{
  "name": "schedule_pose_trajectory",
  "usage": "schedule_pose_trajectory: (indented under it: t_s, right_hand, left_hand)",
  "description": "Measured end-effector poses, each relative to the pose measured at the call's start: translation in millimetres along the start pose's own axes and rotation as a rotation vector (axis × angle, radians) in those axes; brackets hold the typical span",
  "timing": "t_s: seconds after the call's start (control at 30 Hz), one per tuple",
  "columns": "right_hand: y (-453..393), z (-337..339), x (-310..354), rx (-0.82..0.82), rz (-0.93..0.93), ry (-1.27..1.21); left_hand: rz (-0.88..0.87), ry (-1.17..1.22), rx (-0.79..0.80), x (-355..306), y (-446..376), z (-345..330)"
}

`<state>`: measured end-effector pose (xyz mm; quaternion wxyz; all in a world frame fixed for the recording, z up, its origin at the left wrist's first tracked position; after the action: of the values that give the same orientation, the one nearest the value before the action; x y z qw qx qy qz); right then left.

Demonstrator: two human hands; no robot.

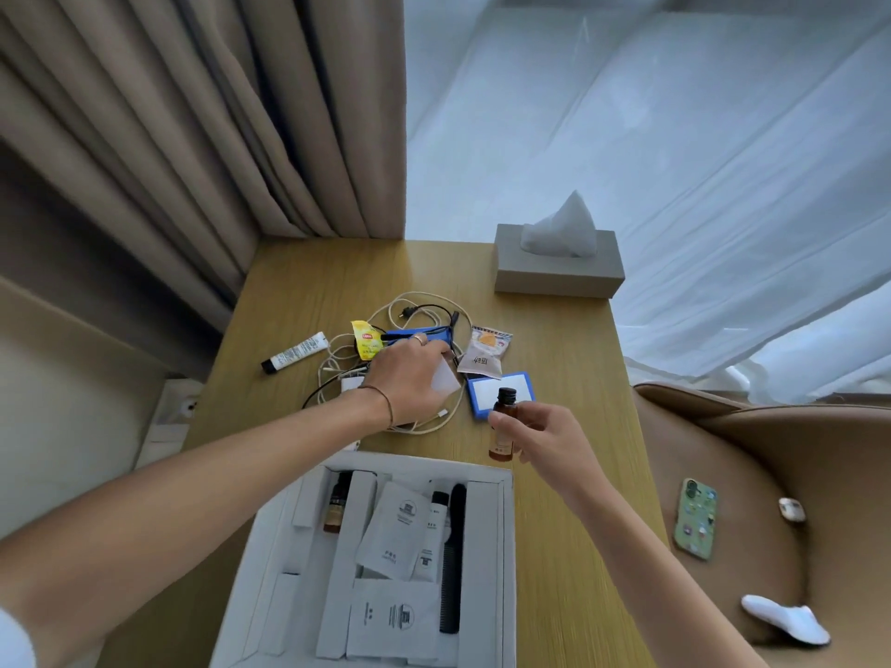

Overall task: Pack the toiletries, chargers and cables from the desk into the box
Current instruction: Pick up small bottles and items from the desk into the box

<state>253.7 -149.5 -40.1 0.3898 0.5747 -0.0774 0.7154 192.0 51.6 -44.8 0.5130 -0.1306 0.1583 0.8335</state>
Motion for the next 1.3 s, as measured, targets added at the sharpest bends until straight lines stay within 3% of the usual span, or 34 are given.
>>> schedule_pose_trajectory:
  t_s: [0.37, 0.6, 0.83, 1.3]
  right_hand:
    - [35, -63, 6, 0.086, -0.004, 0.112]
    - [38, -129, -25, 0.218, -0.185, 0.207]
    - [21, -171, -60, 0.174, -0.313, 0.296]
    - [19, -178, -59, 0.086, -0.248, 0.296]
  left_hand:
    - [-0.034, 0.286, -0.151, 9, 100, 61]
    - [-0.027, 0.304, -0.191, 31, 151, 73]
    - [0.062, 0.288, -0.141, 61, 195, 58]
    - [0.216, 0.208, 0.136, 70, 225, 4]
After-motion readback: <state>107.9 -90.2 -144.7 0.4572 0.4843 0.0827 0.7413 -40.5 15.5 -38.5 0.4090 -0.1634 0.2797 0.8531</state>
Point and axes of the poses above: each hand's wrist, its own y-axis away from the middle knuckle, its own z-axis out of the back of the hand, x = y × z, the point moved 6 cm from there along -y, towards the middle knuckle, and after that the axes turned 6 degrees about y, right-handed, at the moved point
